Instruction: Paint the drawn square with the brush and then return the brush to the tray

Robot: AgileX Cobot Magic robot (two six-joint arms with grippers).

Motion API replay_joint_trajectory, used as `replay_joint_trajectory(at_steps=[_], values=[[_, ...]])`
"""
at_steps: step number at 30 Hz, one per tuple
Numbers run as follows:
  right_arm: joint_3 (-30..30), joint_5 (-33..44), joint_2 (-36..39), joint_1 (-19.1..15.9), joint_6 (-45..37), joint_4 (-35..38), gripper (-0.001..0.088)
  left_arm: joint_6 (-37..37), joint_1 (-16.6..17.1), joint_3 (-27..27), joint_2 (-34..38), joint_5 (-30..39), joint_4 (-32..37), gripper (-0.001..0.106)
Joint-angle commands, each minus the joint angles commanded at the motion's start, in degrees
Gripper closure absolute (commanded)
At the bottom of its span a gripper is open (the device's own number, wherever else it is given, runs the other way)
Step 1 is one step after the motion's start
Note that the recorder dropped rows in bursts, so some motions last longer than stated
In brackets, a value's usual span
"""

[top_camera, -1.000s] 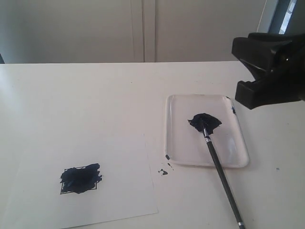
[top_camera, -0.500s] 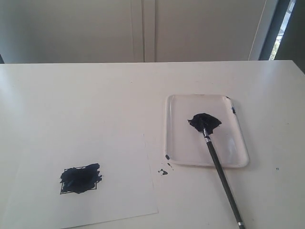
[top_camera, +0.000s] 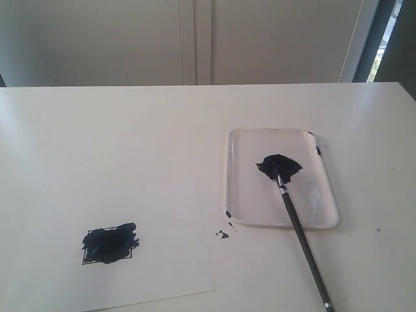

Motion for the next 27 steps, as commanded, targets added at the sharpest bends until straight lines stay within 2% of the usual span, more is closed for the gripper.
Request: replay_joint_trajectory(at_steps=[4,9,15,20,21,22,25,26,27], values=[[3.99,-0.62,-1.38,0.00,0.00,0.00,0.0626,0.00,0.00,4.35,0.00,0.16,0.00,0.105],[8.11,0.56,-2.02,0.00,0.00,0.00,0.0626,0.00,0.00,4.97,0.00,2.14,0.00,0.105],[8.10,5.82,-2.02,0.00,0.00,0.00,0.0626,0.00,0.00,4.97,0.00,2.14,0.00,0.105],[8.10,6.59,-2.02,0.00,0.00,0.00,0.0626,0.00,0.00,4.97,0.00,2.62,0.59,0.105],[8.10,6.59,-2.02,0.00,0.00,-0.16,0.0626,0.00,0.00,4.97,0.00,1.33,2.92,0.105],[8.10,6.59,-2.02,0.00,0.00,-1.63,0.0626,0.00,0.00,4.84,0.00,-0.12,8.46,0.105],[8.10,6.59,-2.02,0.00,0.00,-8.12,0.0626,0.00,0.00,4.31,0.00,-4.93,30.91,0.105],[8.13,6.59,-2.02,0.00,0.00,-8.56,0.0626,0.00,0.00,4.31,0.00,-7.06,36.97,0.105],[8.59,6.11,-2.02,0.00,0.00,-8.55,0.0626,0.00,0.00,4.31,0.00,-8.70,39.71,0.105]])
